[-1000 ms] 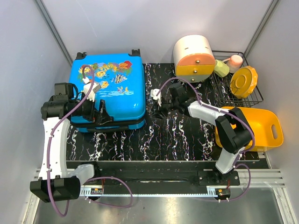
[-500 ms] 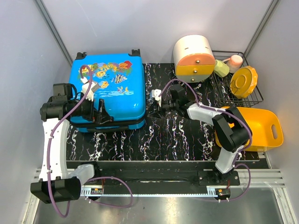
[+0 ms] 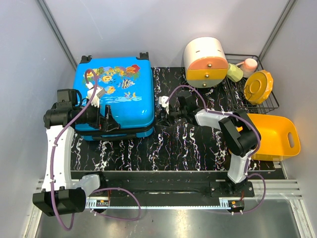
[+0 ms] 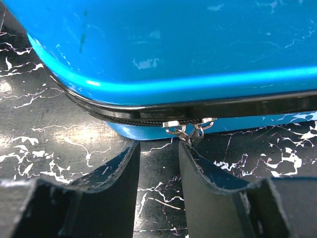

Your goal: Open, take out, and arrange the luggage

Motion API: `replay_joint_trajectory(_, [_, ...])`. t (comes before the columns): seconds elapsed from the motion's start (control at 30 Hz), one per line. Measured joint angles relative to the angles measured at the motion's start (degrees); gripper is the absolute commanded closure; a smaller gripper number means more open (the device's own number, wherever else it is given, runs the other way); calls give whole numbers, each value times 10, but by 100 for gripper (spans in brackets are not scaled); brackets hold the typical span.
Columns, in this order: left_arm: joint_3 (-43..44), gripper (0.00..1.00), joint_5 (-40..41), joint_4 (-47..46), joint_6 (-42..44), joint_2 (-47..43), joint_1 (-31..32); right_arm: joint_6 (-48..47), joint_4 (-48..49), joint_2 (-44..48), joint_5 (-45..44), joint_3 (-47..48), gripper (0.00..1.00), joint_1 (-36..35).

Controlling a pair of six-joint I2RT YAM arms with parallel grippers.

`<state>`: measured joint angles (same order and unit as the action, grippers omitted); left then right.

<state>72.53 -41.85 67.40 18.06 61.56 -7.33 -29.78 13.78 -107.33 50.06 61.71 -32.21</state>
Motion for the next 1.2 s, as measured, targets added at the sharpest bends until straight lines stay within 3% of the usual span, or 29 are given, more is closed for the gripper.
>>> replay_joint_trajectory(0.63, [-10,10,-5,-5,-1,0,-3,1,1,-24,0,42,46,1])
replay_joint_trajectory(0.73, [-10,10,-5,-5,-1,0,-3,1,1,-26,0,44,52,2])
replay_joint_trajectory(0.93, [-13,12,-7,-7,-1,0,-3,-3,1,-26,7,44,74,2])
replay_joint_trajectory(1.07, [-15,14,-6,-11,-4,1,-3,0,1,-26,19,40,100,2])
replay_joint_trajectory(1.2, [-18,12,0,-16,-11,1,-3,24,7,-21,20,30,100,2])
